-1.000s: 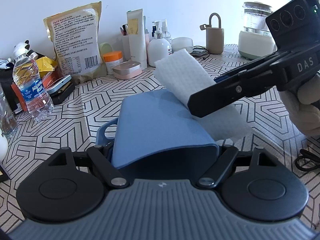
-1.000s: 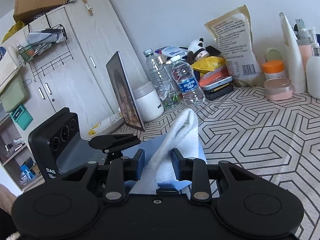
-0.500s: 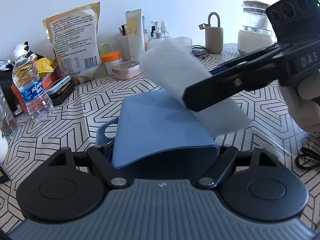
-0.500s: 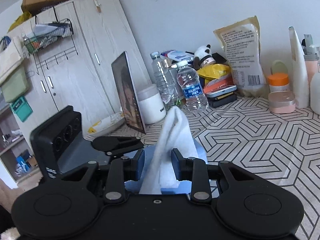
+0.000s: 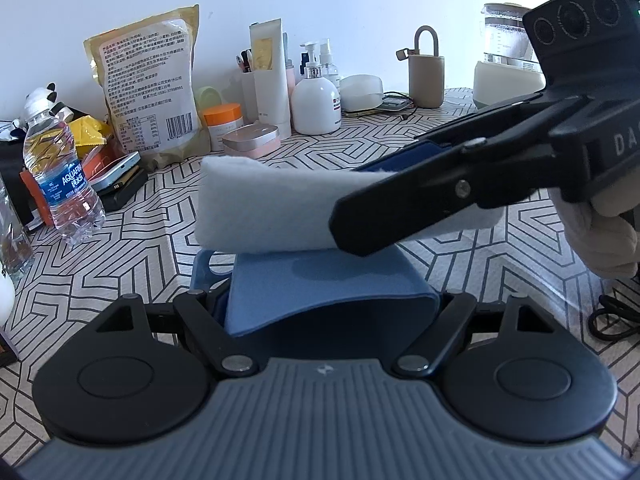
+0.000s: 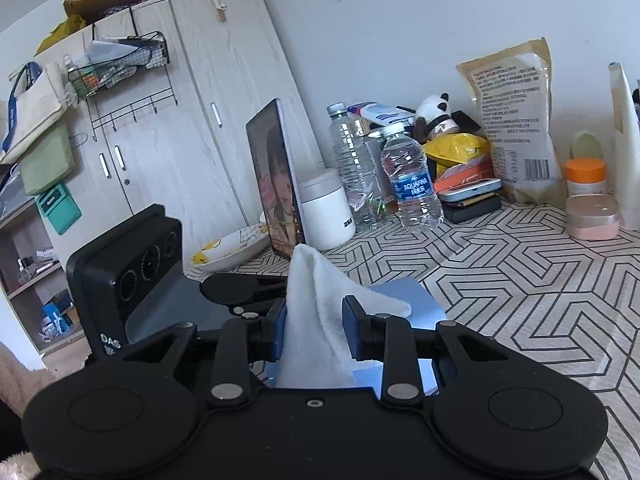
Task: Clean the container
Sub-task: 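Hold the container with the left tool while the right tool rubs the cloth across its rim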
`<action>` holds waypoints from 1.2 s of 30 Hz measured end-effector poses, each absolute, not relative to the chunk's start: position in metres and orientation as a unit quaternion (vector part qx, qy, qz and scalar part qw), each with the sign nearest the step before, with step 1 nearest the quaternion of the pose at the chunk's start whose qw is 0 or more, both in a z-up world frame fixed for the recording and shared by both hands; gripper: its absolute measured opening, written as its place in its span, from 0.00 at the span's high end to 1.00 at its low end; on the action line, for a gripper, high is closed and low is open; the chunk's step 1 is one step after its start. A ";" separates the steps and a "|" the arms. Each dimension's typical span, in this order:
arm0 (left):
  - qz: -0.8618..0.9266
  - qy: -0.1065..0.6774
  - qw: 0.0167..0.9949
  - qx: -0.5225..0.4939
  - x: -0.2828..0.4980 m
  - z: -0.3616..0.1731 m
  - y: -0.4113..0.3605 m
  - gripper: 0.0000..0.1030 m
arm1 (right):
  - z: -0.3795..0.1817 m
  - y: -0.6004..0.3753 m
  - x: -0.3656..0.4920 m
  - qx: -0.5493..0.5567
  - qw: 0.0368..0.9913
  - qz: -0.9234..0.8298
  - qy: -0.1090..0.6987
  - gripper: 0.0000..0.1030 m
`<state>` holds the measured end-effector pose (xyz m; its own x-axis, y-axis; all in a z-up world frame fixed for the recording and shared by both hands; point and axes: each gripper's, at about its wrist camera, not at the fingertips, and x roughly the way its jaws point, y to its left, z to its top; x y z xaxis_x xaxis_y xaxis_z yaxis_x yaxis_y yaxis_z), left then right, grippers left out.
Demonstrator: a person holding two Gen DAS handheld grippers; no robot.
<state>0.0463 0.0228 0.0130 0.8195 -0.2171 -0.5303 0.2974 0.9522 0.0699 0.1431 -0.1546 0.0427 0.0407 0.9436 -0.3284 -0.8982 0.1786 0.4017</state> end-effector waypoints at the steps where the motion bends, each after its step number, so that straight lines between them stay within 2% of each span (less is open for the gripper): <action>1: -0.135 0.268 0.951 0.075 0.046 0.013 0.023 0.22 | 0.042 -0.155 0.144 0.044 0.722 0.637 0.267 0.70; 11: -0.135 0.268 0.951 0.075 0.045 0.013 0.022 0.22 | 0.040 -0.157 0.148 0.032 0.772 0.584 0.251 0.69; 25: -0.137 0.268 0.951 0.073 0.045 0.014 0.022 0.22 | 0.042 -0.149 0.134 0.035 0.715 0.652 0.251 0.70; 36: -0.138 0.268 0.951 0.074 0.043 0.014 0.019 0.22 | 0.039 -0.156 0.148 0.054 0.745 0.613 0.257 0.69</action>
<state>0.0435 0.0189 0.0136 0.8182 -0.2226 -0.5301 0.3023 0.9508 0.0674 0.1478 -0.1562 0.0385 0.1155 0.9412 -0.3176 -0.8858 0.2423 0.3958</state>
